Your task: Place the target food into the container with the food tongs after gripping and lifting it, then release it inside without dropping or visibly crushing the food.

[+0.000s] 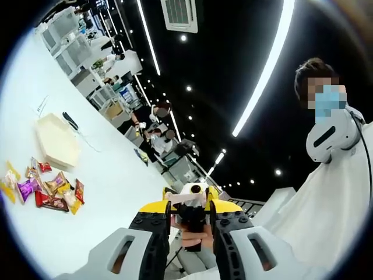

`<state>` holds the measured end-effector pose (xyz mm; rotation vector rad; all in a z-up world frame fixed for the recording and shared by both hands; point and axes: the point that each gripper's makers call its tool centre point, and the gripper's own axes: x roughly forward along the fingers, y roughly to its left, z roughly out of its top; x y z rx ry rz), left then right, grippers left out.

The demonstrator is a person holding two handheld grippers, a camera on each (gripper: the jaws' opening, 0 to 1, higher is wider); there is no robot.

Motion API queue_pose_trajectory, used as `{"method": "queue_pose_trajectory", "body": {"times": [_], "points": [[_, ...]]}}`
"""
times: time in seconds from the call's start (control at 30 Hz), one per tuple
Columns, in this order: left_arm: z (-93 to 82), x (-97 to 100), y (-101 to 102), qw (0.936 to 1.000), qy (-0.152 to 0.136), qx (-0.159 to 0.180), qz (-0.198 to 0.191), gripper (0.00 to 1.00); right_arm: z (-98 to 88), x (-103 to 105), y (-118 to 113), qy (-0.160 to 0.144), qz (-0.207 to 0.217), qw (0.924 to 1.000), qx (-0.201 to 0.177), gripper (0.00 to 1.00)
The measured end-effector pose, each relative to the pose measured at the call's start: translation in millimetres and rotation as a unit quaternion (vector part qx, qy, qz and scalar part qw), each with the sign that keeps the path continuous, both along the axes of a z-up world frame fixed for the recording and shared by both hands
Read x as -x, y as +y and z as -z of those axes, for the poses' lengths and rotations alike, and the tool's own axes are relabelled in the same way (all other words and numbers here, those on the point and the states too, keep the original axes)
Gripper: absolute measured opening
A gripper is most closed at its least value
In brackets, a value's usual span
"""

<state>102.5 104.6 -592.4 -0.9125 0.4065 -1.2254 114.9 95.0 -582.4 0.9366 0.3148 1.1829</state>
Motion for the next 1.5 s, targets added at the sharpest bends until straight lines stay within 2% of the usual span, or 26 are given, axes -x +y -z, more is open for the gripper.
{"method": "queue_pose_trajectory", "body": {"times": [0.17,0.23,0.3,0.37,0.4,0.53,0.63,0.67,0.83,1.07,1.17,1.5], "points": [[-1.8,-1.9,1.6,1.0000,0.002,0.008,-0.005,0.23,-2.8,-1.3,1.6,0.002,-0.006,0.9999,-0.010,0.29],[0.3,0.3,1.0,0.9999,0.012,0.010,0.004,0.17,-0.4,-2.9,2.0,0.003,-0.003,1.0000,-0.007,0.29],[5.9,-0.3,2.5,0.9999,0.011,0.002,-0.007,0.18,3.0,-5.5,0.9,0.003,0.003,1.0000,-0.006,0.29],[11.7,0.0,5.4,0.9997,0.016,-0.009,-0.016,0.22,5.6,-7.4,-0.5,0.005,0.009,0.9999,-0.004,0.29],[18.3,-2.3,11.6,0.9990,0.019,-0.021,-0.035,0.25,10.0,-9.7,-2.7,0.001,0.018,0.9998,0.009,0.29],[27.8,-8.6,28.9,0.9953,0.035,-0.038,-0.082,0.47,18.0,-11.9,-9.8,-0.013,0.035,0.9989,0.029,0.29],[31.8,-10.5,35.0,0.9931,0.030,-0.055,-0.099,0.64,22.2,-13.3,-12.3,-0.019,0.041,0.9981,0.042,0.29],[32.0,-10.6,36.5,0.9924,0.026,-0.060,-0.104,0.66,23.0,-13.3,-12.7,-0.021,0.041,0.9980,0.044,0.29],[37.8,-11.2,36.9,0.9908,0.019,-0.083,-0.105,0.67,23.1,-13.4,-11.9,-0.022,0.039,0.9979,0.046,0.29],[46.2,-9.7,29.9,0.9885,0.013,-0.109,-0.104,0.72,21.5,-14.7,-11.3,-0.030,0.041,0.9976,0.047,0.29],[49.2,-8.6,28.4,0.9881,0.013,-0.114,-0.103,0.73,17.2,-11.5,-11.8,-0.030,0.032,0.9984,0.034,0.29],[65.0,-13.8,23.8,0.9851,0.020,-0.135,-0.105,0.76,25.4,-24.2,-29.0,-0.033,0.067,0.9956,0.057,0.28]]}}
